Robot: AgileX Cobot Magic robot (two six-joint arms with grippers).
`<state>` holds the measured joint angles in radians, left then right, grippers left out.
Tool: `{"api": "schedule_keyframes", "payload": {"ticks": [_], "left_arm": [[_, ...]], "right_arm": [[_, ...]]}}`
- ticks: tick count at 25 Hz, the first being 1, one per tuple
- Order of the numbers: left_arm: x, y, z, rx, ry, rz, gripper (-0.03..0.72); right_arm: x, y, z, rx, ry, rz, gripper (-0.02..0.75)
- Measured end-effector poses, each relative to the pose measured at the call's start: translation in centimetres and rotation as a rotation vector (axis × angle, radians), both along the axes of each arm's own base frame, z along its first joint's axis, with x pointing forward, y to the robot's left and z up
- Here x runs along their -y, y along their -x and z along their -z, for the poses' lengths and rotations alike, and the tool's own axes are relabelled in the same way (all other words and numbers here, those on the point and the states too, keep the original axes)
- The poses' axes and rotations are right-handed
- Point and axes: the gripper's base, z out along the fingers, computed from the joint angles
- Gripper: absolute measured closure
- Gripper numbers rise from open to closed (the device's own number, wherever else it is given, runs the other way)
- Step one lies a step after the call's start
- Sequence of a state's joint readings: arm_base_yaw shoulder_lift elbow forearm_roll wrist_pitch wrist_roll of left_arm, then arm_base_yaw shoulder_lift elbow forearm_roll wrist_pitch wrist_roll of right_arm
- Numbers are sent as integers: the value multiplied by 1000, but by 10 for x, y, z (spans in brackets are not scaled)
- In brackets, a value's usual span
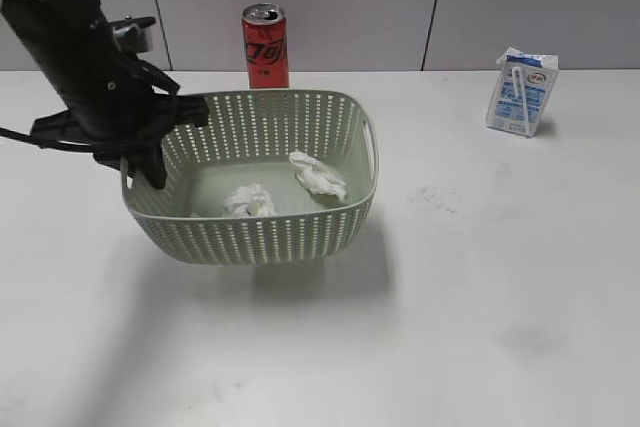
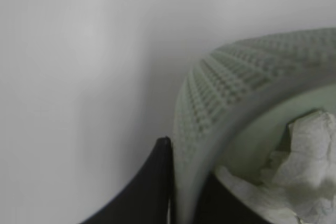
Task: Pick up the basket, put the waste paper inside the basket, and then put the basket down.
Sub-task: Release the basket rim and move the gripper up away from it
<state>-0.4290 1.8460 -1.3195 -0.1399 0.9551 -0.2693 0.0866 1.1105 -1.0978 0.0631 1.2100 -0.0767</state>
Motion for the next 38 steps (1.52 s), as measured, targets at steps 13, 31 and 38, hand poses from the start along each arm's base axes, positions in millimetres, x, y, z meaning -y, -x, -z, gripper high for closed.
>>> {"api": "schedule_keyframes", "payload": {"ticks": [13,31,38], "left_arm": [[6,-22,37,41,-31,8,683],[4,-40,20,102,-89,47,78],[-21,-55,-64,222,-129,77,17]], "right_arm": [[13,142,47,367,-35,10,186],[16,184,73,562,-56,14,187],[16,184,73,562,-57,15,187]]}}
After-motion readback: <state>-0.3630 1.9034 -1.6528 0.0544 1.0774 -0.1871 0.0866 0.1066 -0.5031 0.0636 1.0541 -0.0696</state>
